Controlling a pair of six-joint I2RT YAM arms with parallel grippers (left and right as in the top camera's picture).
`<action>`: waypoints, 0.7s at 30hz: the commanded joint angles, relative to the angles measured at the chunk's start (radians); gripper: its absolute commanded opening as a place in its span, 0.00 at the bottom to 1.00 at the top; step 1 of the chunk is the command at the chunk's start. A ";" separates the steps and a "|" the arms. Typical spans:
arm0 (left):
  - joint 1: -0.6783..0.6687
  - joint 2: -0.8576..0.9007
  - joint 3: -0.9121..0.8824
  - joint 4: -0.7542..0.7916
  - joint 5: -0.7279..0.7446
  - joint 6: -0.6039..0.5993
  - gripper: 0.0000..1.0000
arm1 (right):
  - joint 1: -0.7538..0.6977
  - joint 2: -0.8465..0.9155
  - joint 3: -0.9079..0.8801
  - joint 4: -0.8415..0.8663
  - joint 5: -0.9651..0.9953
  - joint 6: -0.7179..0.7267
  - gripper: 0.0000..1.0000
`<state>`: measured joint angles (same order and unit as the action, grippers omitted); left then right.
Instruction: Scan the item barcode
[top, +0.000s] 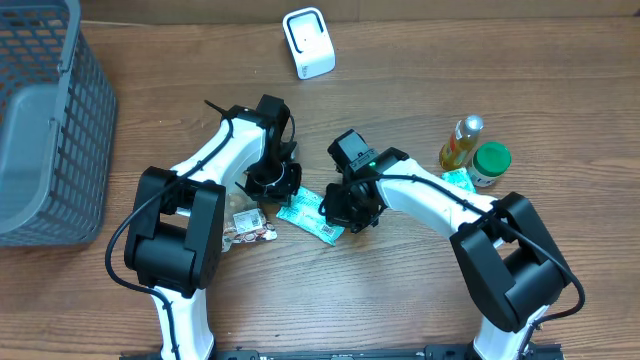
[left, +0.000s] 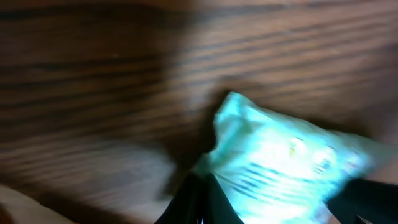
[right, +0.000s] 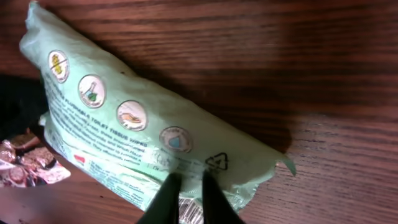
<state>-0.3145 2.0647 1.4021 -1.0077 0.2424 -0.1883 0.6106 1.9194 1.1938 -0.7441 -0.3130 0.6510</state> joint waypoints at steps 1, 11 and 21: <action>0.003 0.003 -0.021 0.037 -0.152 -0.026 0.04 | 0.006 -0.004 0.003 0.009 0.140 -0.005 0.13; 0.048 0.002 0.251 -0.130 -0.059 -0.012 0.04 | 0.008 -0.013 0.064 0.032 0.123 -0.043 0.19; -0.038 0.003 0.227 -0.274 0.061 0.035 0.04 | 0.024 -0.042 0.122 -0.212 0.114 -0.051 0.22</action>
<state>-0.3096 2.0686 1.7027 -1.3025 0.2775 -0.1764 0.6228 1.9099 1.3254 -0.9401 -0.2119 0.6060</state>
